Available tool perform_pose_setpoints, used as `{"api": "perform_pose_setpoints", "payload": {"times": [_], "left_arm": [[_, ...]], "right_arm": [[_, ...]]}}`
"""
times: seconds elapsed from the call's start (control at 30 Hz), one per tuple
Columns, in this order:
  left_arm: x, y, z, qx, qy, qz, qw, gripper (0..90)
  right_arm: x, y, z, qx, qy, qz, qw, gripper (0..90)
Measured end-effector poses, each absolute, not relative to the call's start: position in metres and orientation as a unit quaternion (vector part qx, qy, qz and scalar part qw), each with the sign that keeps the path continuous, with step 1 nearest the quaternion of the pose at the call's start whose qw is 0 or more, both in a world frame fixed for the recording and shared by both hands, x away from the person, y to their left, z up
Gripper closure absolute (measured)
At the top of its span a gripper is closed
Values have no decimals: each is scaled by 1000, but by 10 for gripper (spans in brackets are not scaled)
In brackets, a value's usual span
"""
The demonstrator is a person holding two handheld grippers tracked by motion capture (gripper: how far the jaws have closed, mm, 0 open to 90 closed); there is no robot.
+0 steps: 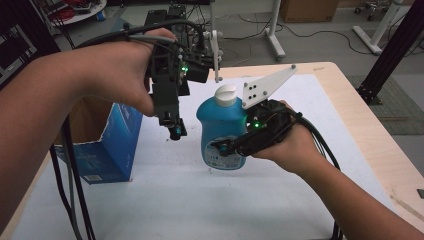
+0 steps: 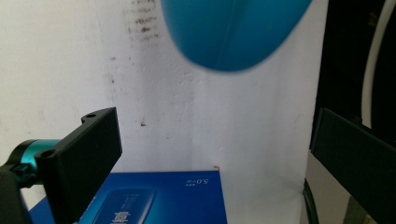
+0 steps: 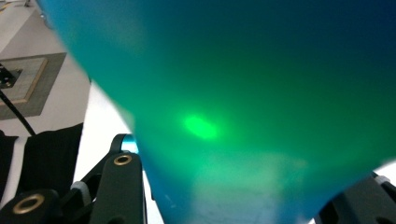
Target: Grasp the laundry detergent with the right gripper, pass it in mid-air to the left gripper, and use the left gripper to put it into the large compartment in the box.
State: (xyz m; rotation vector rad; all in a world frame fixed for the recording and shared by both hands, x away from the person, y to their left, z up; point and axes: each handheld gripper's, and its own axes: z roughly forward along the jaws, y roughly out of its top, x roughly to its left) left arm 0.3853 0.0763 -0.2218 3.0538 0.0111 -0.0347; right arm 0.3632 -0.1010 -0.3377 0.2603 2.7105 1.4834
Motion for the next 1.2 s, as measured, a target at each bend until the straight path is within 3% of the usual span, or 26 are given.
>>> {"api": "perform_pose_setpoints", "payload": {"times": [0.93, 1.2], "left_arm": [[371, 55, -213, 999, -3, -23, 41, 19], [373, 55, -211, 999, -5, -18, 42, 86]], "right_arm": [[360, -64, -313, 42, 874, 484, -6, 482], [360, -63, -314, 41, 873, 486, -7, 482]]}}
